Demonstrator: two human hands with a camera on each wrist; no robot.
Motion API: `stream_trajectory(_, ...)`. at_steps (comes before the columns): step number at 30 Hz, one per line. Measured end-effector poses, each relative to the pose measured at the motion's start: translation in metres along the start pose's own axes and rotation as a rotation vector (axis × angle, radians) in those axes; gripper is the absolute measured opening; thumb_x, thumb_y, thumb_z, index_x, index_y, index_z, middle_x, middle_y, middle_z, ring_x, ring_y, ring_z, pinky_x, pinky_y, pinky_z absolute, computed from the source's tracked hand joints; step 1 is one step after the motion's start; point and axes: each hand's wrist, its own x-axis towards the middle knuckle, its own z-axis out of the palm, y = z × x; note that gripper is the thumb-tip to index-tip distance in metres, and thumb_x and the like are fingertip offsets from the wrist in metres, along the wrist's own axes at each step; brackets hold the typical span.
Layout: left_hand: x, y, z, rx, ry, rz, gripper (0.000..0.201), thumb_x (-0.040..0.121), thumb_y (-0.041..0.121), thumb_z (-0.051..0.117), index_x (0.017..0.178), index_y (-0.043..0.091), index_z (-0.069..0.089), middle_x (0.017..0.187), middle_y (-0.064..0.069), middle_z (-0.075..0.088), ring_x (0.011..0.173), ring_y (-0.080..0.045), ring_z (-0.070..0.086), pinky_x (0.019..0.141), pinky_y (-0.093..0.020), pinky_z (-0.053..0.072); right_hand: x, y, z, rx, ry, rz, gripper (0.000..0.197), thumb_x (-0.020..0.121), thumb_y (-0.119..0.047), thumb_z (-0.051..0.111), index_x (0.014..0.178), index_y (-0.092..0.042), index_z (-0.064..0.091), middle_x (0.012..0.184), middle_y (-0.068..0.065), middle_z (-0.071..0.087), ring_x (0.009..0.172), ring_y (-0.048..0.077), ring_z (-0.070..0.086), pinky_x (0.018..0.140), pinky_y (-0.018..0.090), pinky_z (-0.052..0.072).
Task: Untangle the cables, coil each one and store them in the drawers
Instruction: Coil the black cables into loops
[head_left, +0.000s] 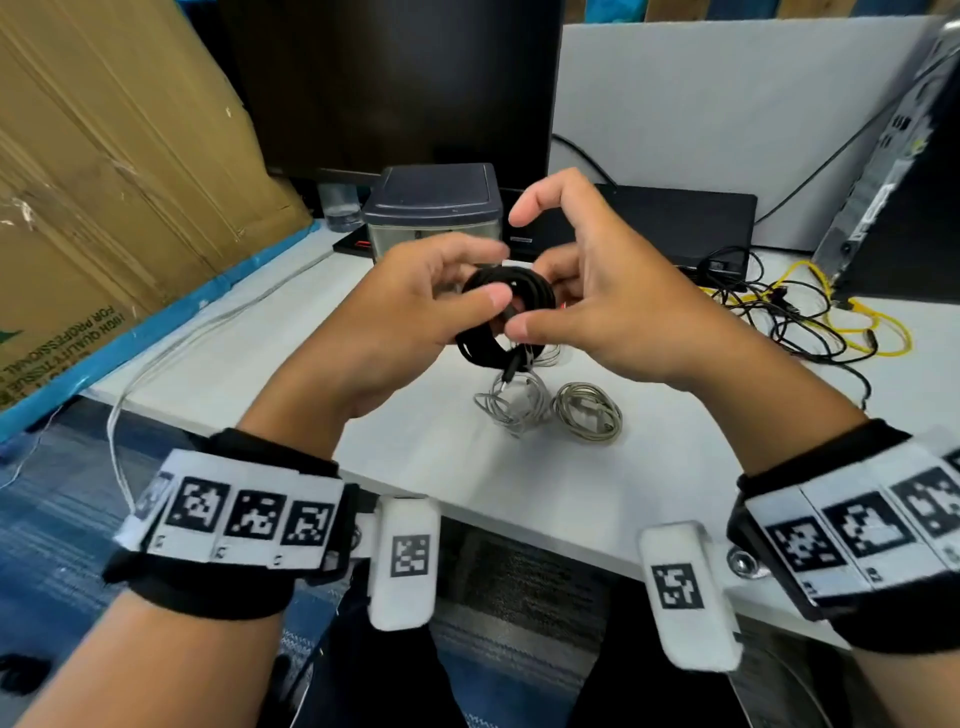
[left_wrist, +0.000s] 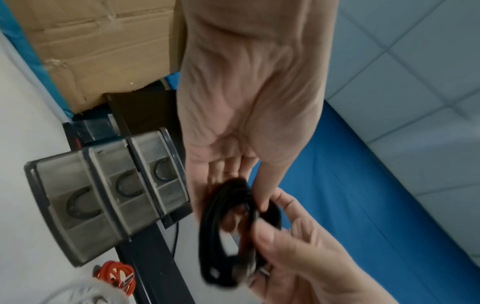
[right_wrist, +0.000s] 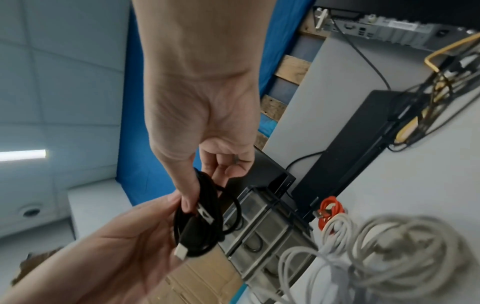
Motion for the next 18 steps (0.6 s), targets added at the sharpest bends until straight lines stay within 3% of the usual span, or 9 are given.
stream_trajectory(2,0.000,0.002,-0.005,0.086,-0.091,0.002,0.019,0.098,0.010,0.067,0.116,0.013,0.074,0.104,-0.009,0.076,0.098,-0.026,0.074,0.093,-0.048,0.060,-0.002,0.000,0.000,-0.069,-0.032,0.009,0.066,0.081,0.001,0.079,0.121,-0.033,0.039,0.077,0.012,0.067,0.067,0.025,0.065,0.069,0.041,0.057)
stream_trajectory(4,0.000,0.005,-0.008,0.132,-0.109,0.026,0.014,0.095,0.011,0.070,0.108,0.011,0.075,0.098,-0.010,0.077,0.092,-0.026,0.076,0.089,-0.047,0.062,-0.004,-0.001,0.000,-0.097,-0.034,0.004,0.065,0.082,-0.001,0.078,0.124,-0.032,0.039,0.079,0.011,0.065,0.072,0.032,0.065,0.073,0.047,0.060)
stream_trajectory(9,0.010,0.013,-0.014,0.057,-0.135,0.046,0.012,0.091,0.009,0.073,0.103,0.007,0.072,0.090,-0.013,0.076,0.082,-0.024,0.076,0.069,-0.028,0.061,0.002,-0.009,-0.007,-0.117,-0.043,-0.010,0.062,0.084,-0.006,0.077,0.127,-0.029,0.038,0.087,0.016,0.065,0.085,0.043,0.065,0.073,0.059,0.057)
stream_trajectory(12,0.017,0.019,-0.016,0.015,-0.164,0.017,0.011,0.086,0.012,0.076,0.096,0.009,0.071,0.082,-0.012,0.072,0.071,-0.017,0.072,0.058,-0.020,0.054,0.006,-0.013,-0.017,-0.077,-0.080,0.014,0.064,0.083,-0.001,0.078,0.127,-0.025,0.038,0.089,0.020,0.066,0.088,0.048,0.064,0.076,0.056,0.057)
stream_trajectory(15,0.025,0.024,-0.016,0.017,-0.198,0.022,0.015,0.080,0.016,0.078,0.091,0.011,0.070,0.081,-0.013,0.073,0.071,-0.019,0.073,0.060,-0.026,0.057,0.010,-0.014,-0.027,-0.023,-0.148,0.058,0.065,0.084,0.006,0.077,0.127,-0.020,0.036,0.098,0.027,0.069,0.096,0.052,0.063,0.086,0.063,0.053)
stream_trajectory(18,0.033,0.023,-0.012,0.067,-0.217,0.021,0.012,0.084,0.010,0.079,0.091,0.010,0.069,0.079,-0.010,0.073,0.070,-0.018,0.073,0.063,-0.027,0.058,0.017,-0.013,-0.034,-0.041,-0.224,0.099,0.060,0.084,0.009,0.074,0.123,-0.020,0.038,0.103,0.027,0.070,0.102,0.052,0.064,0.090,0.068,0.049)
